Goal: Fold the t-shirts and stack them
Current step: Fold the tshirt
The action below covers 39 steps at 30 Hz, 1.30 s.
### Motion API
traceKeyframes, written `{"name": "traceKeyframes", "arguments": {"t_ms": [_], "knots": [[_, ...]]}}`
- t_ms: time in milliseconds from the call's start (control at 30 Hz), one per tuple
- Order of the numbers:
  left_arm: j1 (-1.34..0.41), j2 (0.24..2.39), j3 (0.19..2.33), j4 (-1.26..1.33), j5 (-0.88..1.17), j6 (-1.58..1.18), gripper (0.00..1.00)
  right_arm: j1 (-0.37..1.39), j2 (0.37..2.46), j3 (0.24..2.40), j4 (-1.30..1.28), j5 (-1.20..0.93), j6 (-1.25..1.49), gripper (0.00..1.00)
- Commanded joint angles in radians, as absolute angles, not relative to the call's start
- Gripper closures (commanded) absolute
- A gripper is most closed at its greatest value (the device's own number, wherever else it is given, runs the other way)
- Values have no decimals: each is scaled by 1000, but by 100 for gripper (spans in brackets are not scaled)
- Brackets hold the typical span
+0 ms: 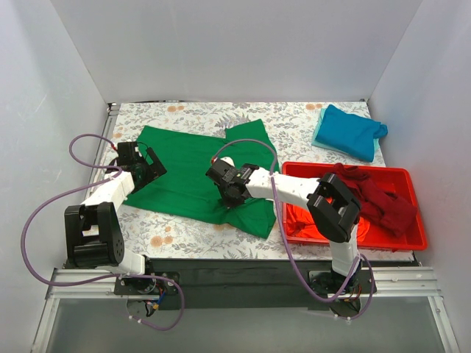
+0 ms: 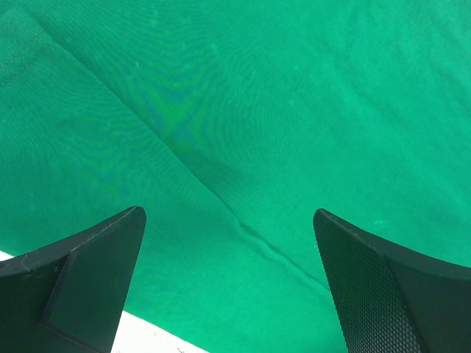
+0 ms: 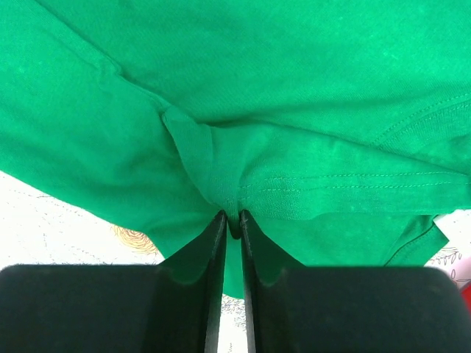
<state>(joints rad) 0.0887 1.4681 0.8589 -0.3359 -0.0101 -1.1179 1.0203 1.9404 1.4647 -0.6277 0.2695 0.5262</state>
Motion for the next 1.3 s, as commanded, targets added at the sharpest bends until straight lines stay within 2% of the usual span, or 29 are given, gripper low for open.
{"name": "traceKeyframes", "arguments": {"t_ms": [0, 100, 233, 333, 400, 1000, 1100, 1133, 1267], "knots": [[92, 1468, 862, -334, -2, -1106, 2, 1012, 1947, 1488, -632, 268, 522, 80], [92, 1471, 862, -334, -2, -1106, 2, 1014, 1951, 1494, -630, 258, 526, 76], [92, 1473, 861, -334, -2, -1106, 2, 1012, 1957, 1503, -632, 259, 526, 78], [92, 1474, 862, -336, -2, -1106, 2, 1012, 1960, 1516, -630, 278, 519, 93], [92, 1474, 862, -337, -2, -1108, 2, 1005, 1963, 1529, -632, 282, 512, 99], [92, 1488, 862, -342, 35, -1106, 2, 927, 2097, 1703, -641, 281, 423, 98], [94, 1491, 864, -344, 37, -1106, 2, 923, 2095, 1716, -641, 273, 423, 87], [92, 1493, 864, -344, 37, -1106, 2, 922, 2094, 1723, -643, 270, 423, 80], [92, 1494, 865, -345, 37, -1104, 2, 914, 2085, 1756, -641, 249, 437, 63]]}}
